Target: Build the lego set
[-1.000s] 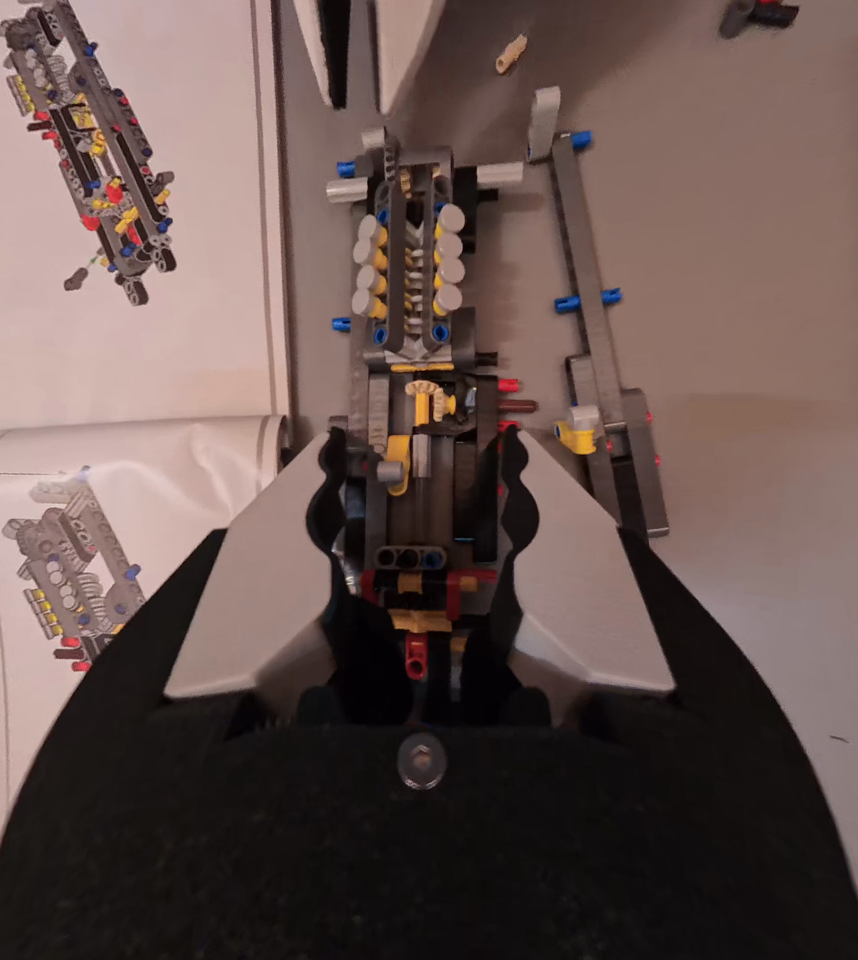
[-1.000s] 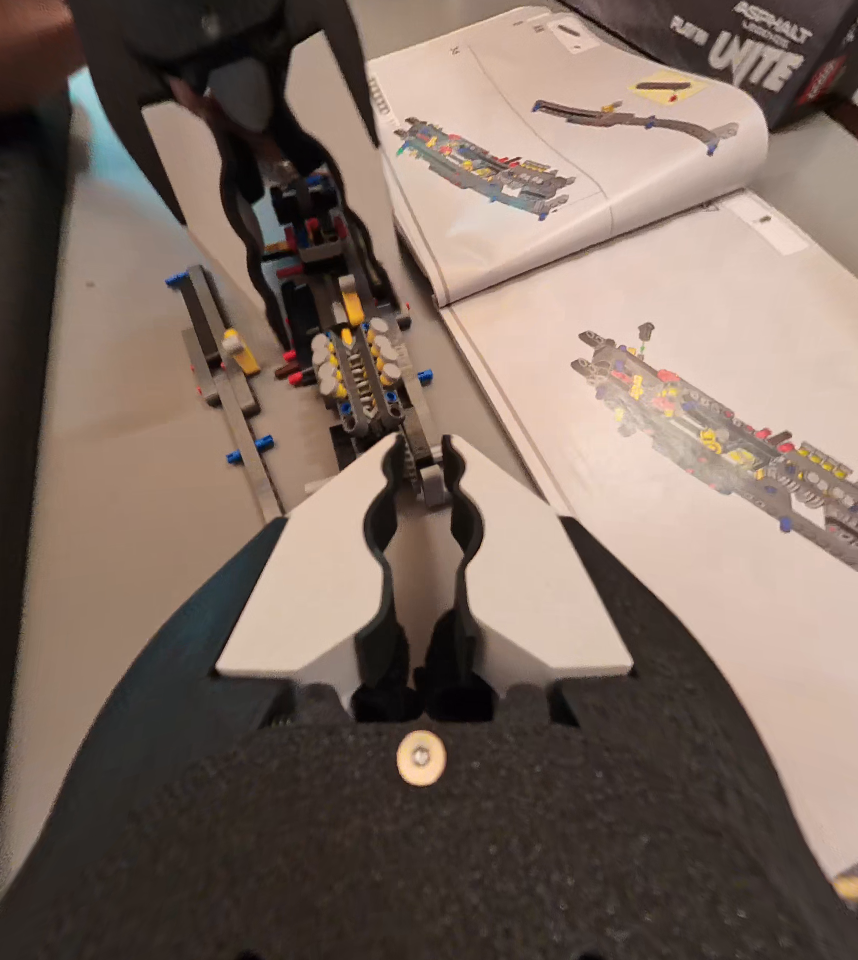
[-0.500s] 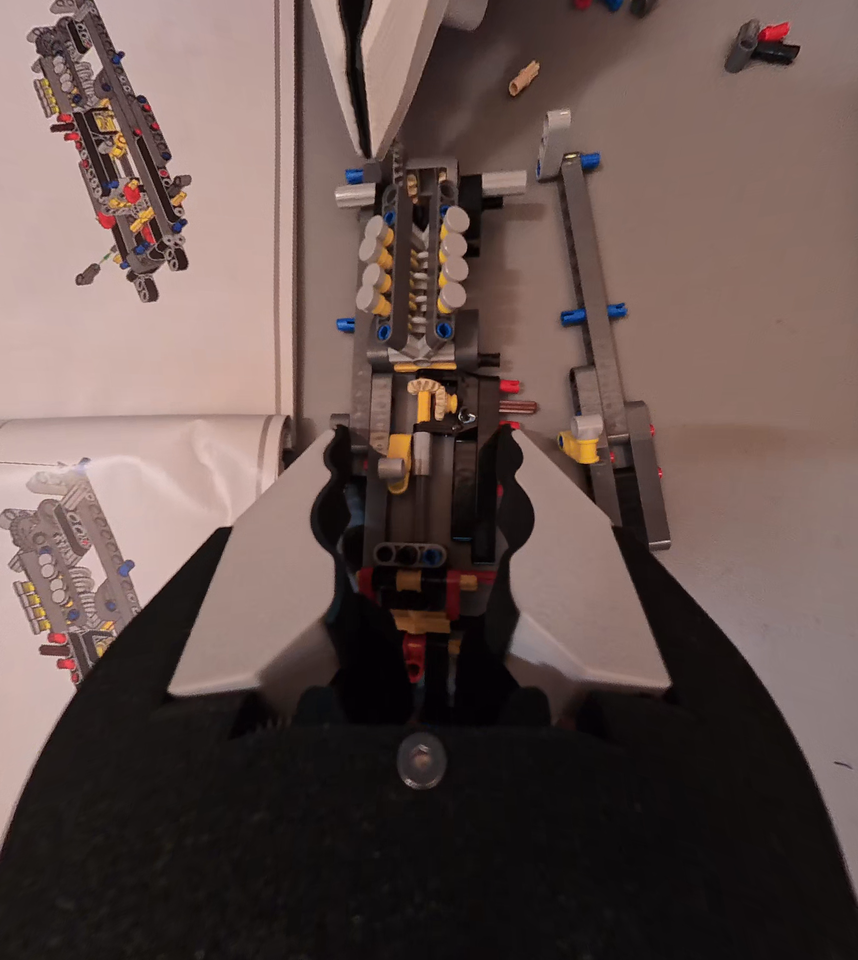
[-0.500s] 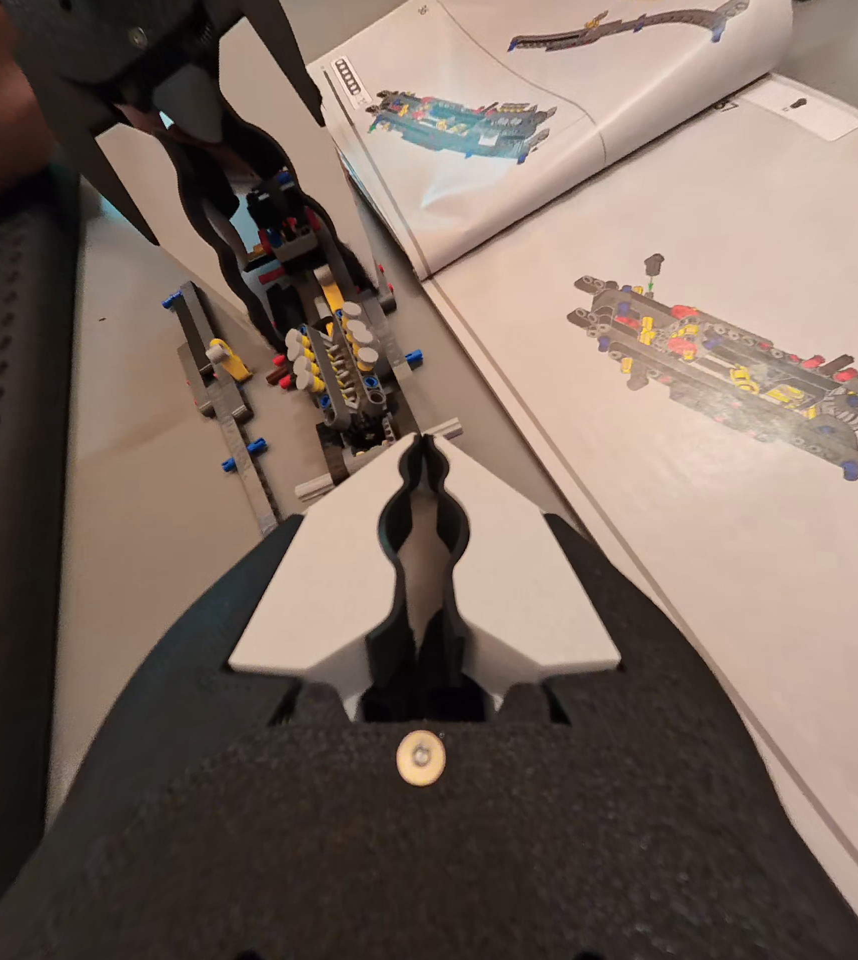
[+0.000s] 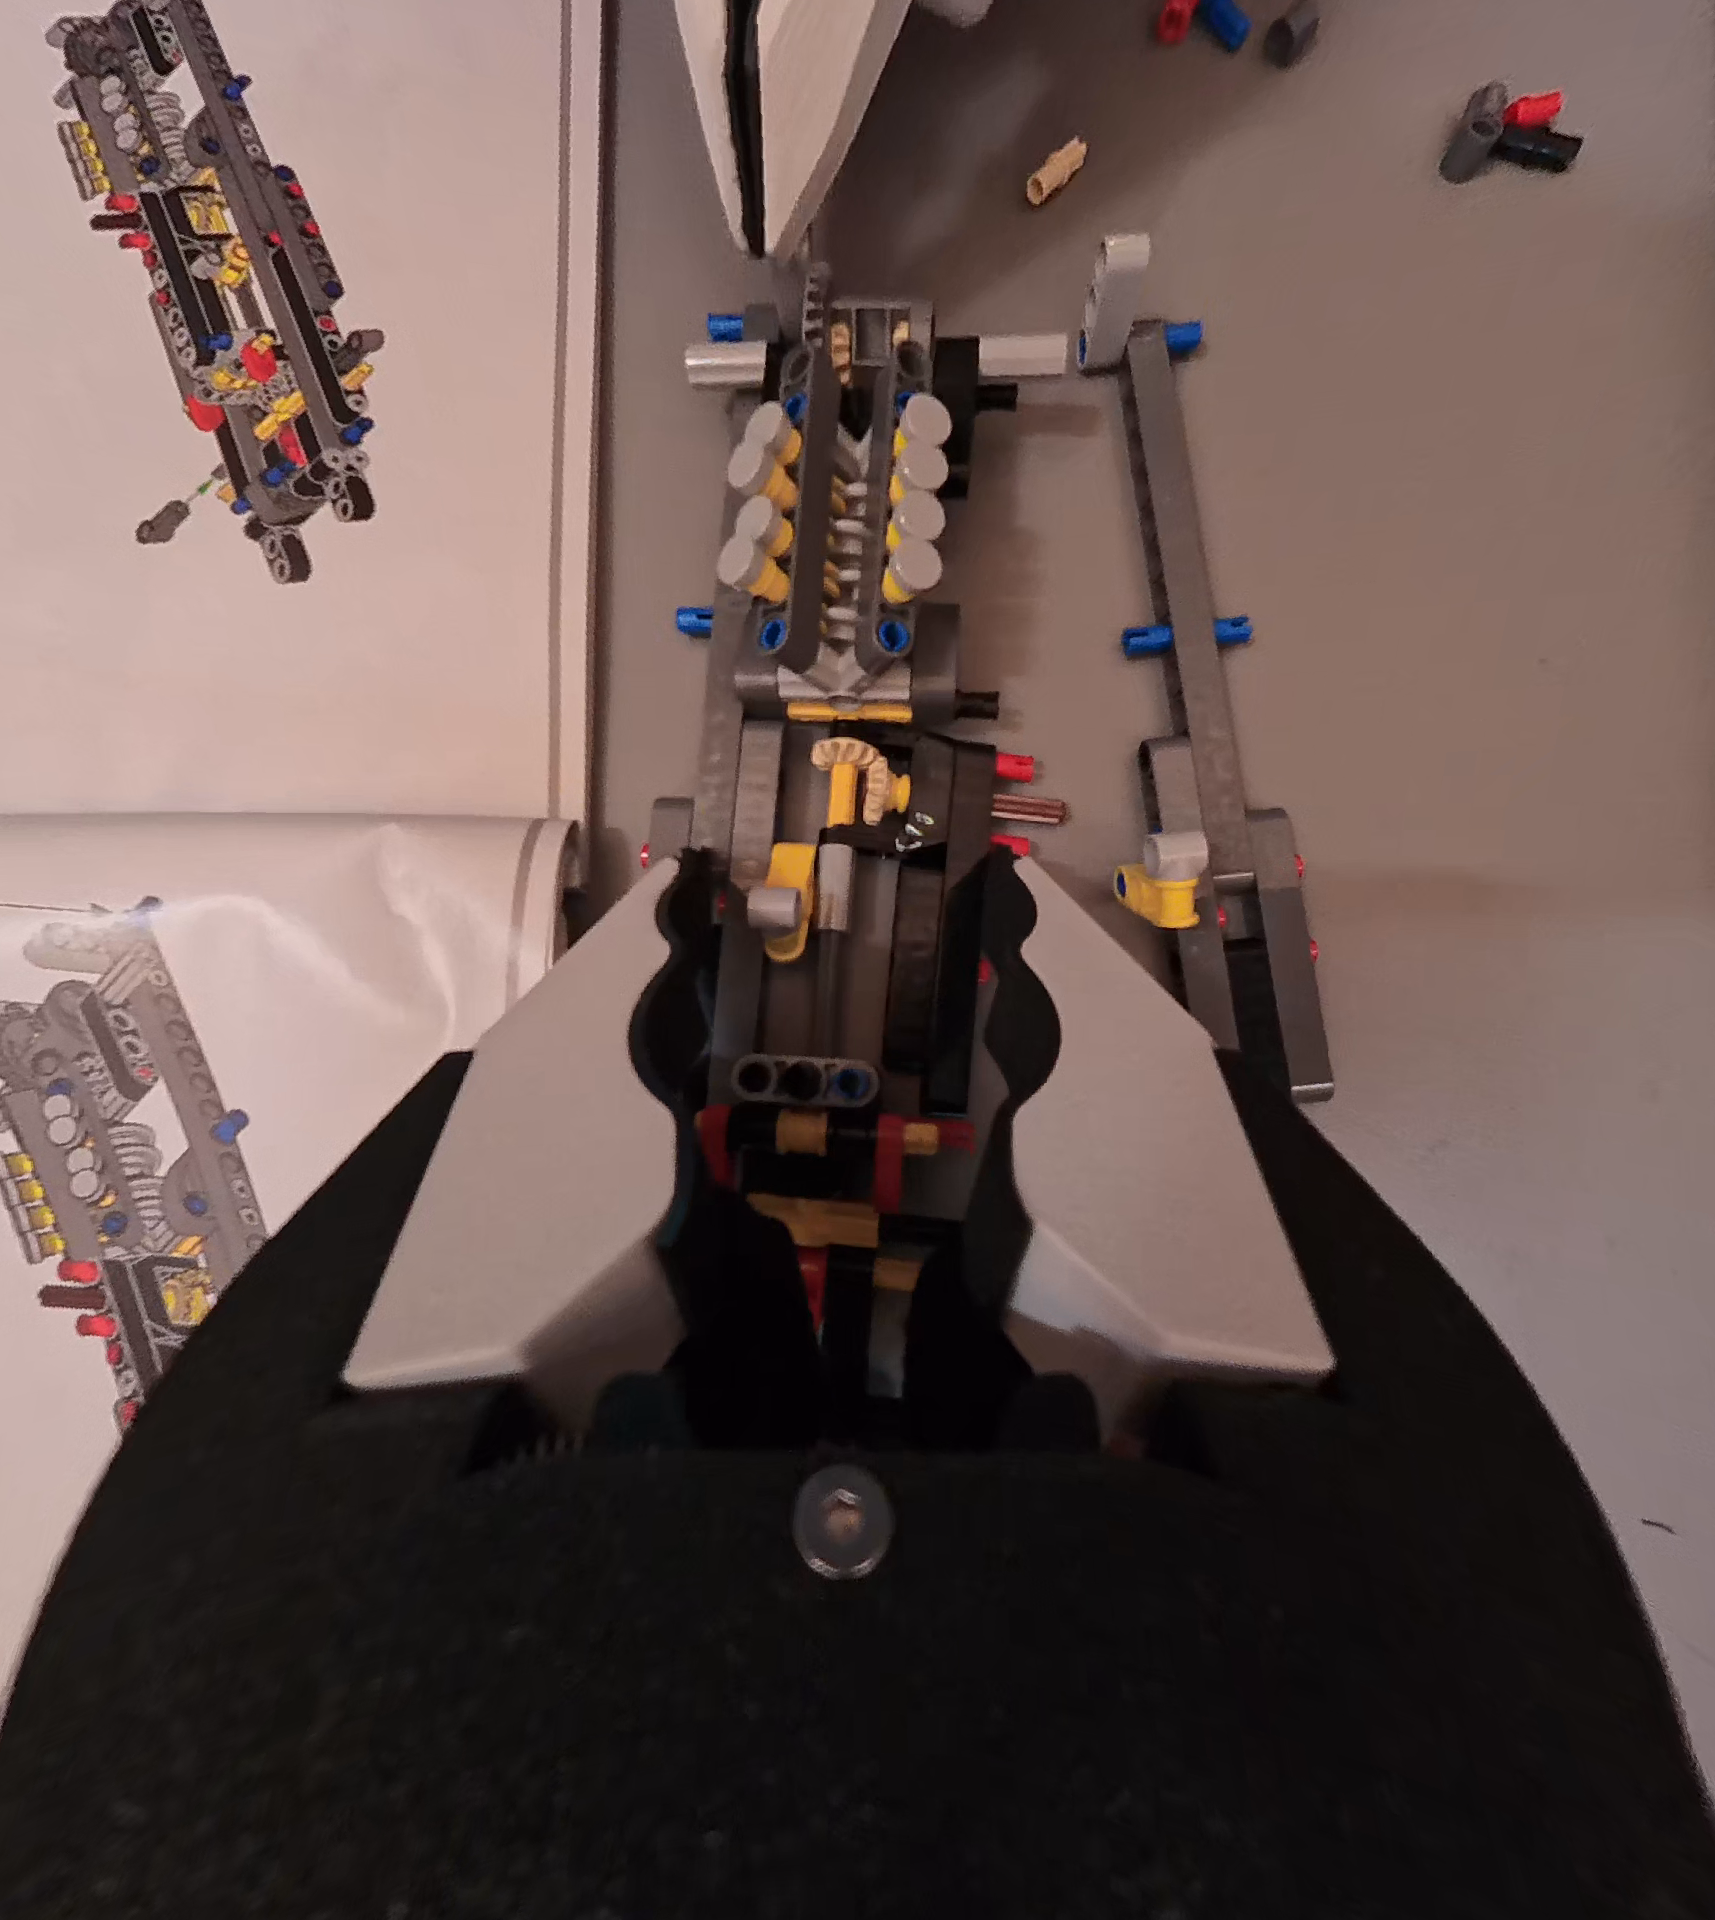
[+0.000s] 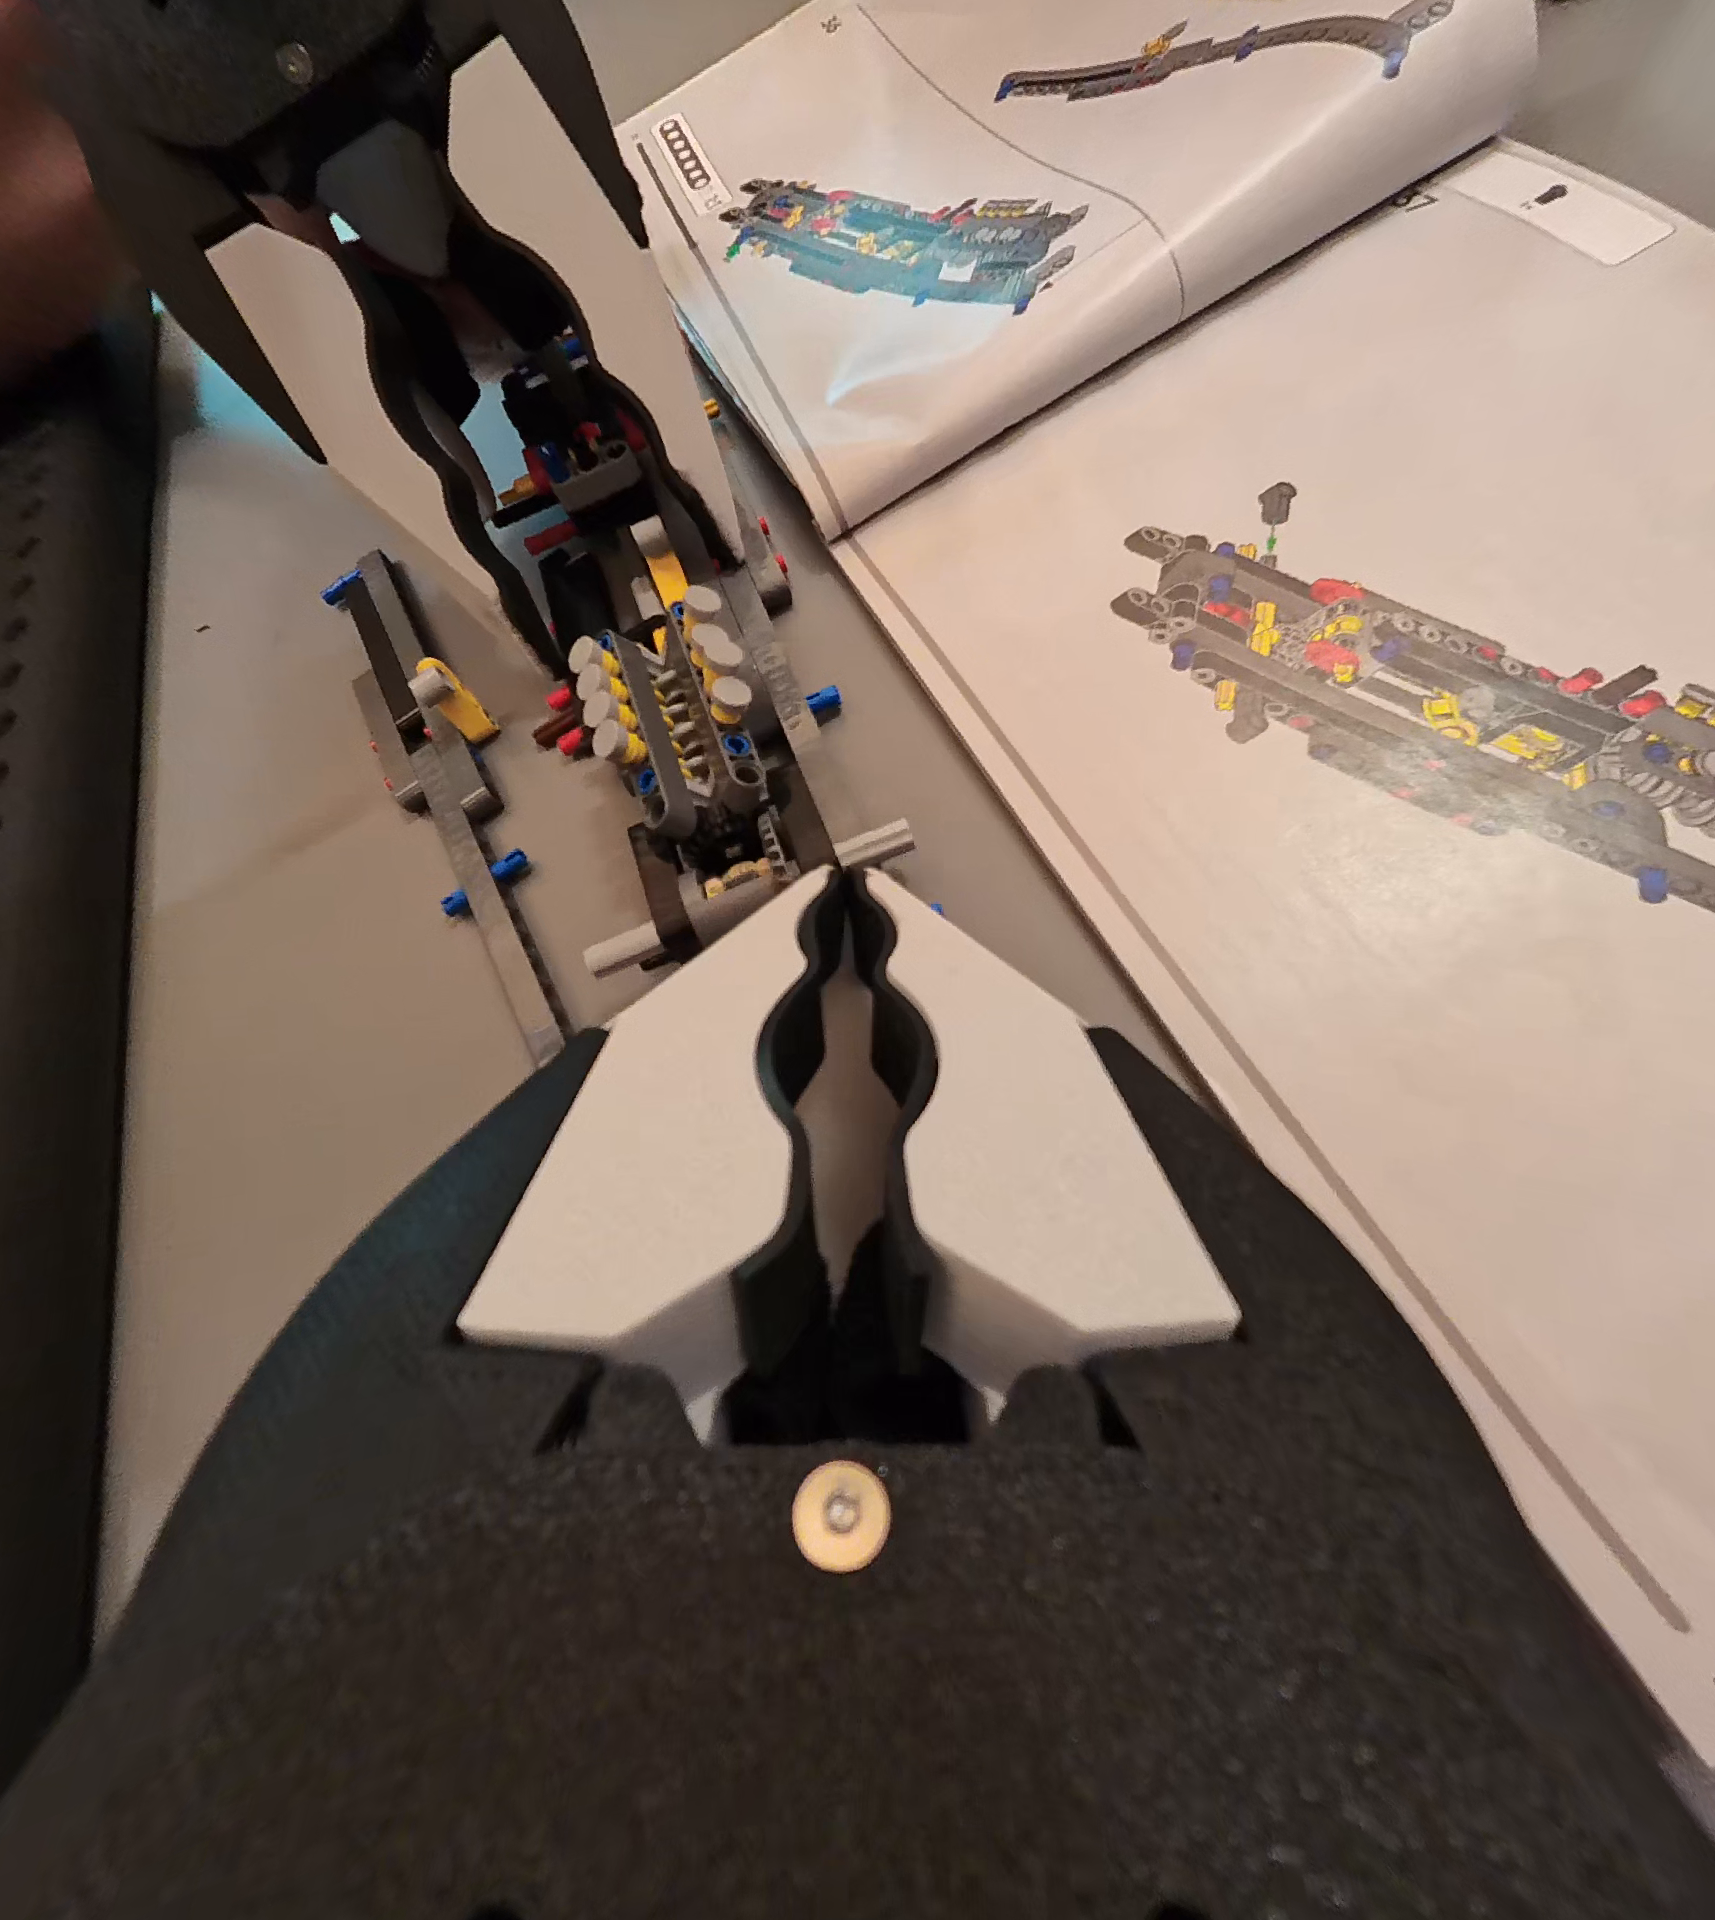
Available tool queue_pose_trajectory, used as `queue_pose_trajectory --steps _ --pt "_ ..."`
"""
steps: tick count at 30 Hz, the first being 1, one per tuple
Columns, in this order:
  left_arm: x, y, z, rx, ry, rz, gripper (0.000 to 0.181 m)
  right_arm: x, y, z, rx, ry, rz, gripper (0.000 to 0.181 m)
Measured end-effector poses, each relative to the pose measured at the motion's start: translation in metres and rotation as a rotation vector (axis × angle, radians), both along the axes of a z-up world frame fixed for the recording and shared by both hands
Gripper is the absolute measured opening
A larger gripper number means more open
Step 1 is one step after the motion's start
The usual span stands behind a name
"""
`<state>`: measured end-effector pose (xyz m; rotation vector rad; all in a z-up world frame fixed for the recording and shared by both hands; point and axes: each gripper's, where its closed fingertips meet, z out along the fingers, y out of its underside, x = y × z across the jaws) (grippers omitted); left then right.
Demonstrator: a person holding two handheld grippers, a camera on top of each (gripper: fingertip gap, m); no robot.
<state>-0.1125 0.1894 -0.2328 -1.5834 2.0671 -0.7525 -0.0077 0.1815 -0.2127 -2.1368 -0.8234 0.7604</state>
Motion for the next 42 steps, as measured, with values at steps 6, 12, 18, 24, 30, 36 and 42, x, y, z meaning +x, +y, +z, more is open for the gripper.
queue_pose_trajectory --steps 6,12,18,24,30,36,42 --pt "0.001 0.0 0.0 0.008 0.003 -0.001 0.051 0.001 0.002 0.001 0.014 0.02 -0.018 0.006" --pt "0.002 -0.001 0.001 0.015 -0.006 0.004 0.052 -0.003 -0.001 0.028 0.121 0.04 -0.047 0.016" --pt "-0.022 -0.003 0.046 -0.039 -0.106 0.031 0.057 -0.02 -0.042 0.036 0.125 0.003 -0.038 0.026" --pt "-0.091 -0.033 0.023 -0.034 0.003 0.043 0.047 -0.051 -0.082 0.003 0.081 -0.16 -0.018 0.026" --pt "-0.111 -0.056 0.003 -0.004 0.026 0.097 0.033 -0.082 -0.074 -0.014 0.124 -0.307 0.053 0.02" --pt "-0.097 -0.041 -0.001 0.08 0.003 0.166 0.023 -0.073 -0.07 -0.015 0.107 -0.339 0.013 0.01" --pt "-0.082 -0.041 -0.003 0.095 0.002 0.154 0.023 -0.059 -0.071 -0.015 0.12 -0.349 -0.059 0.011"
